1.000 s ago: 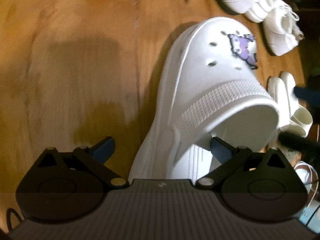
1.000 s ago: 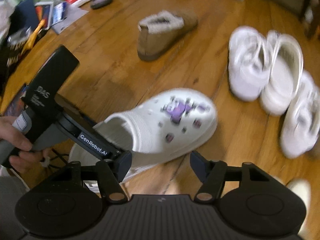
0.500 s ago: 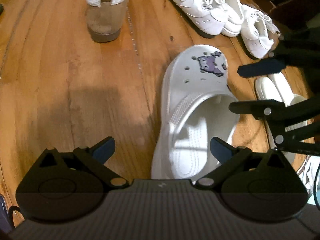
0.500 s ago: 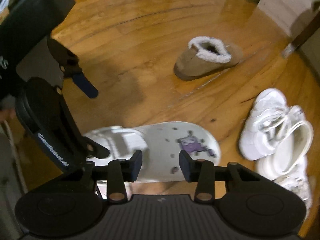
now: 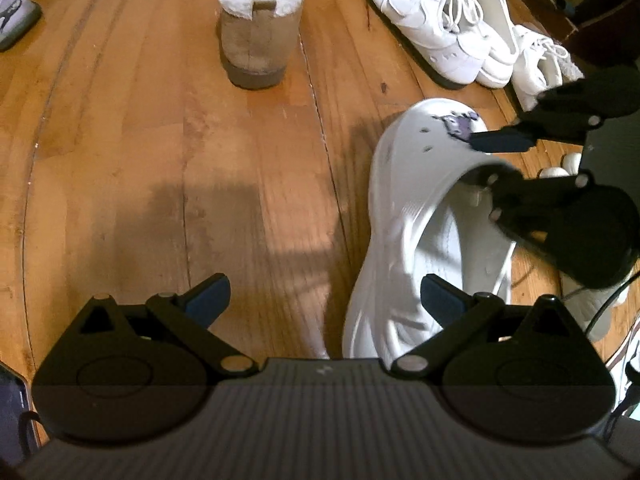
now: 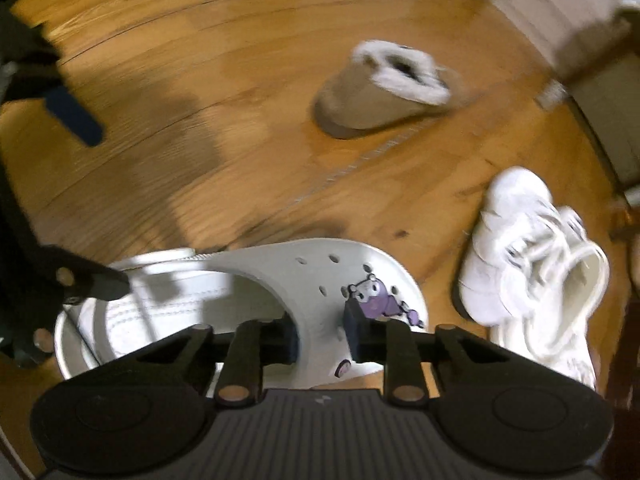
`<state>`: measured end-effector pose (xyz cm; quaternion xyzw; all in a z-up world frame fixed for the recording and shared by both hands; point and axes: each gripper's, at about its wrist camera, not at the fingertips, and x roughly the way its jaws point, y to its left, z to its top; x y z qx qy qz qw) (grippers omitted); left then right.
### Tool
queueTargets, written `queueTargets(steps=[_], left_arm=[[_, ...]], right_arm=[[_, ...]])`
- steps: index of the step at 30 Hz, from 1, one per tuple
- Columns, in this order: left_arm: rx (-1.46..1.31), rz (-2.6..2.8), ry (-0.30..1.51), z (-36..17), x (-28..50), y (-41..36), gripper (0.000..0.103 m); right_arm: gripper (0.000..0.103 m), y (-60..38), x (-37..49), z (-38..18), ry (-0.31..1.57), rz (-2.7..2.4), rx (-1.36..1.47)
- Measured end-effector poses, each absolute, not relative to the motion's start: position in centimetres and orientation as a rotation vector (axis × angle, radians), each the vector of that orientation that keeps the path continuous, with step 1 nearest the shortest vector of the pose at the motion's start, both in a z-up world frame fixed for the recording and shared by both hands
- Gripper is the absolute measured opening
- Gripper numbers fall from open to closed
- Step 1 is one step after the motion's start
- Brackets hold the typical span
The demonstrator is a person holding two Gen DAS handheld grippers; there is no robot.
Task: Organize scattered shoes
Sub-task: 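Lift the Croc with the right gripper and carry it toward the slides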
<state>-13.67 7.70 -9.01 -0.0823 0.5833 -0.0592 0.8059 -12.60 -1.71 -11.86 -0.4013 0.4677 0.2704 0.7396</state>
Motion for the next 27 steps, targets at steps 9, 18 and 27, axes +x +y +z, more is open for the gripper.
queueTargets(steps=[9,18,27], left_arm=[[-0.191,-0.175,1.159,-5.6,-14.7,7.7,0.103],[-0.049,-0.176,1.140,-3.7,-14.9,6.0,0.103],[-0.092,-0.266,1.138,-3.0,-14.7,5.0,0.103]], right_arm=[[0.021,-5.6,-9.4,-10.0,1.324,0.313,-0.492],[0.023,-8.9,-9.9,-9.6,1.563,0.192,-0.216],[0.025,-14.8,-11.8,-10.9,1.779,-0.018,0.320]])
